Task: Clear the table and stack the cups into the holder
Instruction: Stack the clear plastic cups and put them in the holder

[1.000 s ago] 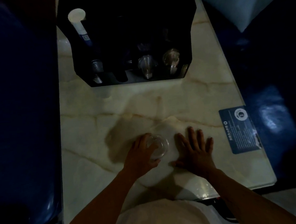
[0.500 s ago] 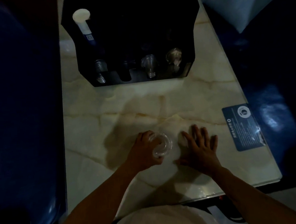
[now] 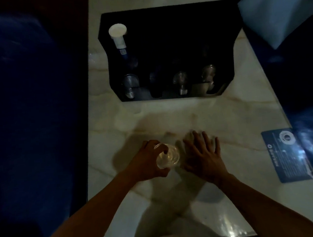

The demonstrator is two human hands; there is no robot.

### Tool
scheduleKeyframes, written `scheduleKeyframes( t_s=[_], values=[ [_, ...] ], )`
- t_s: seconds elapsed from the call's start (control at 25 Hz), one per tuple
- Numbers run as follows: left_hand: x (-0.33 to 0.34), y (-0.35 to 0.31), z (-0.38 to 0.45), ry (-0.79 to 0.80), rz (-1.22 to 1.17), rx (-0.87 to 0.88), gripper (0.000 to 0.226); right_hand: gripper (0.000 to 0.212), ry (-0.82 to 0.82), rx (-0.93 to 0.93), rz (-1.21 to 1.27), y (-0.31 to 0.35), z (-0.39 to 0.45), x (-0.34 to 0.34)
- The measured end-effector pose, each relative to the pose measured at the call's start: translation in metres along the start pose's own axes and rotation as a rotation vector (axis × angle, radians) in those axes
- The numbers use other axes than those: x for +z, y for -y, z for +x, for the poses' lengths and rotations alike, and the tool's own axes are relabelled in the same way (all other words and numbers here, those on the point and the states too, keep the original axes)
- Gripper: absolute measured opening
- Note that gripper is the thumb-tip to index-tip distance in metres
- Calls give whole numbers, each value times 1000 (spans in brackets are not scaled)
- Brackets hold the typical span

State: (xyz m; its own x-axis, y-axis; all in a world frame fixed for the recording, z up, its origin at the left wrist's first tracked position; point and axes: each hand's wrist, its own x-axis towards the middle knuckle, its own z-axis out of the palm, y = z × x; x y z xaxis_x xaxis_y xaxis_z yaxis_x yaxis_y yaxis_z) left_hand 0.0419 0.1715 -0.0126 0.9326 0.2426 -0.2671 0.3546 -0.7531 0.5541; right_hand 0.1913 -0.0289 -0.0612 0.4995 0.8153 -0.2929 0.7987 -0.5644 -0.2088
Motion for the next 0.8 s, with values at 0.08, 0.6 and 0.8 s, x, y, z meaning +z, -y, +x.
scheduleKeyframes(
  t_s=[0.08,0.6,0.8],
  values=[
    [-19,16,4,-17,-15,-20,64,91,-16,-32,-12,13,22,0],
    [-156,81,74,-136,196,-48,84,74,-80,52,-41,46,72,23],
    [-211,93,121,-262,337,8,80,72,-99,33,-38,44,74,21]
  ],
)
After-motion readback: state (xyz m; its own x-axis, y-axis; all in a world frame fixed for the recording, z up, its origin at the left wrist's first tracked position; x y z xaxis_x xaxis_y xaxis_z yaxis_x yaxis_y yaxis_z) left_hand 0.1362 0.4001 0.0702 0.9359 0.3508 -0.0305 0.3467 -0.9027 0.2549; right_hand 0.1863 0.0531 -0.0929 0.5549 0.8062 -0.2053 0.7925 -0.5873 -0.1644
